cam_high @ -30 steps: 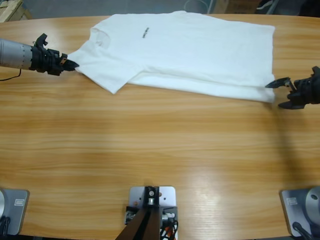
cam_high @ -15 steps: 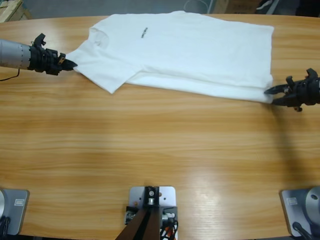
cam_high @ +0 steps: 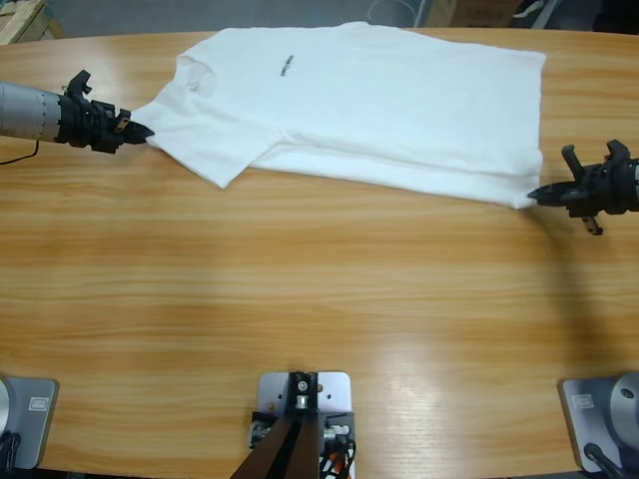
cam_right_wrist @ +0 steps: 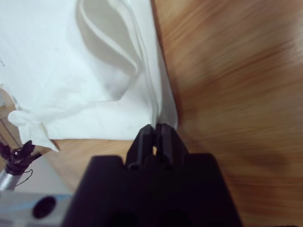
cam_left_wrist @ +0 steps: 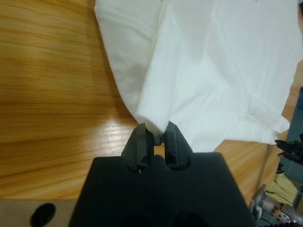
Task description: Fold clothes
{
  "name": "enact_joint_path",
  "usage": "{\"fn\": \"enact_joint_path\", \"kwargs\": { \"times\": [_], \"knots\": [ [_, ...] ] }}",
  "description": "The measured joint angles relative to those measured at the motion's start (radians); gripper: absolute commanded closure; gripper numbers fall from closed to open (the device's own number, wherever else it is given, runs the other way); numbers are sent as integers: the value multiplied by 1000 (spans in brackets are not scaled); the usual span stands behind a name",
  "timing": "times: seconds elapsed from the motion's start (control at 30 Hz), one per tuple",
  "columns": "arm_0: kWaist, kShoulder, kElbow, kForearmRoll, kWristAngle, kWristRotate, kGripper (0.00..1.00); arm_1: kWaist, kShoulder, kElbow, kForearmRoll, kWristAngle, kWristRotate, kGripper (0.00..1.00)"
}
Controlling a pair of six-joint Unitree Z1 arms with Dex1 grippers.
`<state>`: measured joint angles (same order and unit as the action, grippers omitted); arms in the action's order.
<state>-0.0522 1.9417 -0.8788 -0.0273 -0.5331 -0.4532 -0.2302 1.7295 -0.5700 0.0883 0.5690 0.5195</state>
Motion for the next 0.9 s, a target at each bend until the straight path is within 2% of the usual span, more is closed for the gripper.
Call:
{"fn": "enact_joint_path", "kwargs": {
  "times": [0.23,0.43,0.67,0.9],
  "knots": [
    [31,-32,26,18,0,1,1000,0,-29,28,0,7,5,1000],
    [71,-113,118,21,0,1,1000,0,-120,65,29,15,28,1000],
    [83,-229,230,29,1,1,1000,10,-280,92,166,16,52,1000],
    [66,-393,299,113,14,-26,1000,62,-459,116,321,23,91,1000]
  ]
}}
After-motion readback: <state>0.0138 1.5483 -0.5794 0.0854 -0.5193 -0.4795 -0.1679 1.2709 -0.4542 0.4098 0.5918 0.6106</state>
